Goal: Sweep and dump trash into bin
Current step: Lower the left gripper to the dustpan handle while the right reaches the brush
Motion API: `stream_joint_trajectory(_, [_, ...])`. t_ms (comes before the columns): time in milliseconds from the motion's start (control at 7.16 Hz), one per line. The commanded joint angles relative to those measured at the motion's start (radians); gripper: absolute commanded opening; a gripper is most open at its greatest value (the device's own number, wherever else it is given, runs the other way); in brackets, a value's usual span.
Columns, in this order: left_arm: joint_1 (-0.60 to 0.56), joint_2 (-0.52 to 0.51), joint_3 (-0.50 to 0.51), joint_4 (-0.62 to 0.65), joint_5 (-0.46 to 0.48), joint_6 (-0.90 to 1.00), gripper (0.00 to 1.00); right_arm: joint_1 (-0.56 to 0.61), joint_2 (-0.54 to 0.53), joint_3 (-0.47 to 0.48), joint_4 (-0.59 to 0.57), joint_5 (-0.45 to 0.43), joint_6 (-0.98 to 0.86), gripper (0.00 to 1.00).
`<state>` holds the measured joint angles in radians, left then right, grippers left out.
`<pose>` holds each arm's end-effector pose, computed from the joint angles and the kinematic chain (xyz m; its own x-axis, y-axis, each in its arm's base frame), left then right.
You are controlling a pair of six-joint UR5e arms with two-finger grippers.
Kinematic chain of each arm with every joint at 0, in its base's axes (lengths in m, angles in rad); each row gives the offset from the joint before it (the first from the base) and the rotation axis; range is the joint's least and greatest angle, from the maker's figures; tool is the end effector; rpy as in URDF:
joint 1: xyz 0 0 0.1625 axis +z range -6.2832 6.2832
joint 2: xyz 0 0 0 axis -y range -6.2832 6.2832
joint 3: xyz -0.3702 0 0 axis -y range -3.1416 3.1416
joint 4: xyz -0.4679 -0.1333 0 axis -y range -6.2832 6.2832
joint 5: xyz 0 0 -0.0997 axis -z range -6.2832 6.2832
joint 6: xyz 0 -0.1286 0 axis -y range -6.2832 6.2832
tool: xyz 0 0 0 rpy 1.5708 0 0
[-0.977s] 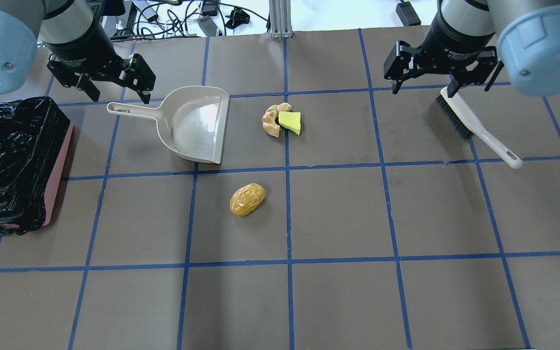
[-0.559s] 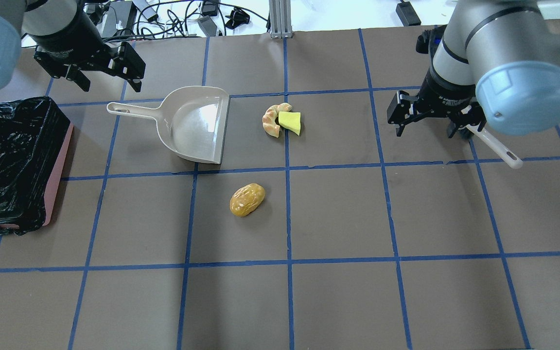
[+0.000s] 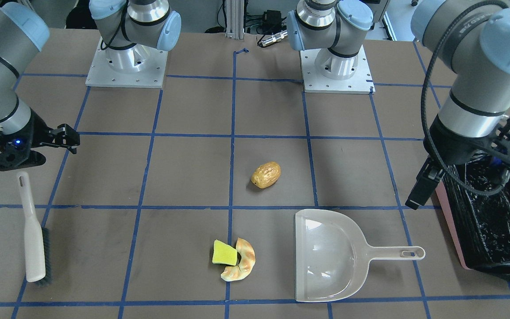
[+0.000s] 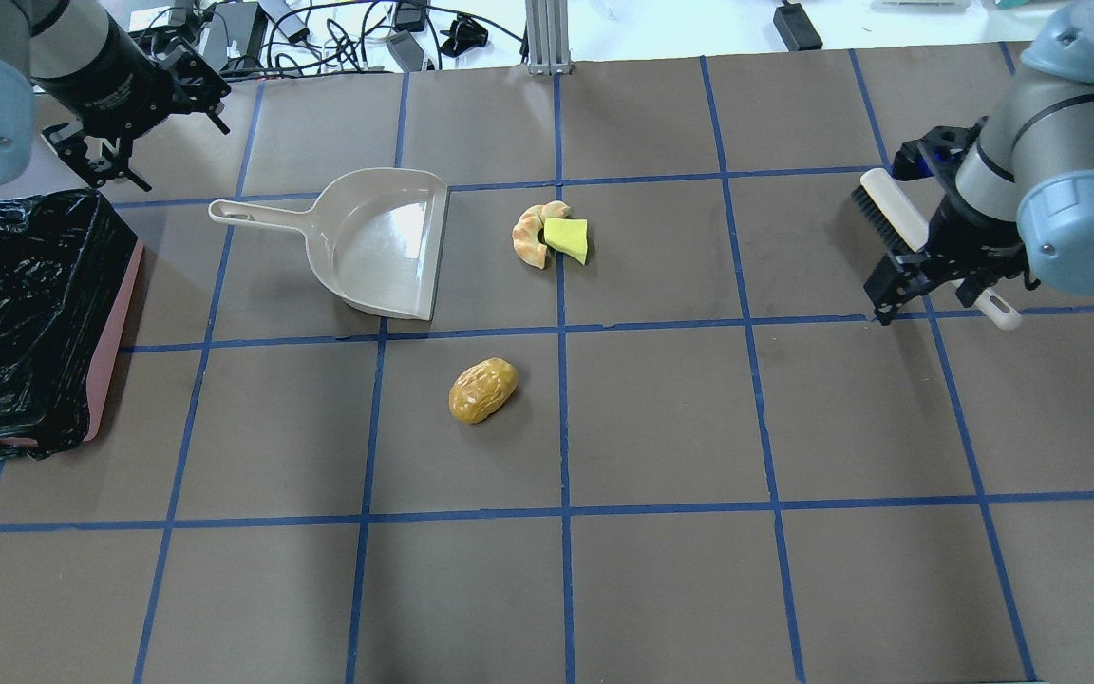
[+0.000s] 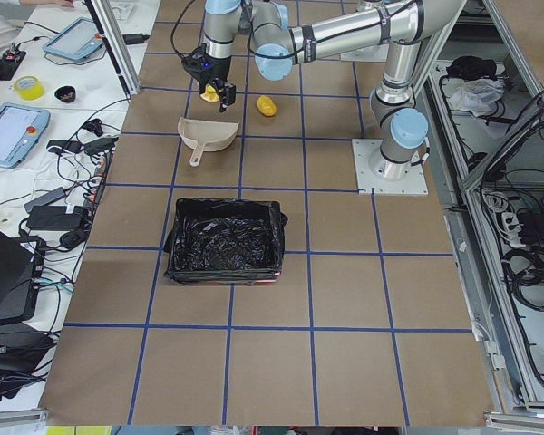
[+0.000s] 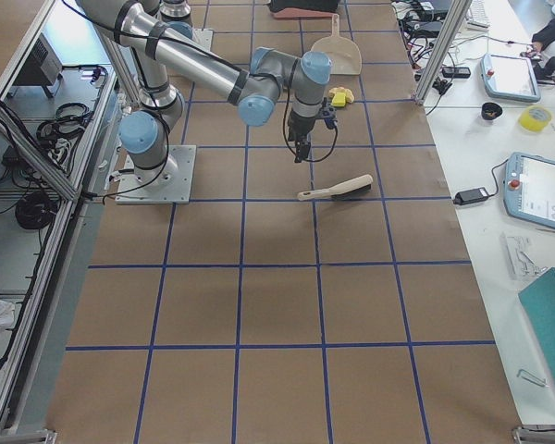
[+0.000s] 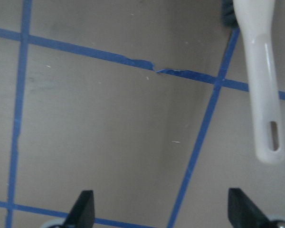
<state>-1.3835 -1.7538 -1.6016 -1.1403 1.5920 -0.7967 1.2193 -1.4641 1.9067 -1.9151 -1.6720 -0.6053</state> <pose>-0.0073 -0.6626 0.3231 -0.5561 -0.8194 0.1393 -0.8289 0.5345 -0.1651 -0.0760 -0.5568 0.1931 -0.9659 -0.2576 0.0268 -0.2517 0.9579 0.1379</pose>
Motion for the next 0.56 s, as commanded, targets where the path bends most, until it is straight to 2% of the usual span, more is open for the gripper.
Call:
stream_joint_trajectory(0, [0.004,-0.114,-0.019,0.057,-0.013,-0.357,1.00,-0.124,0.019,0.085,-0.141,-0.020,-0.239,0.99])
stream_joint_trajectory(140, [0.004,-0.168,-0.003,0.094,-0.015,-0.436,1.00,-0.142,0.033,0.139,-0.229,-0.018,-0.246,0.99])
stream_joint_trajectory(419, [0.004,-0.260,0.043,0.132,-0.003,-0.455,1.00,-0.142,0.041,0.160,-0.257,-0.015,-0.257,0.96])
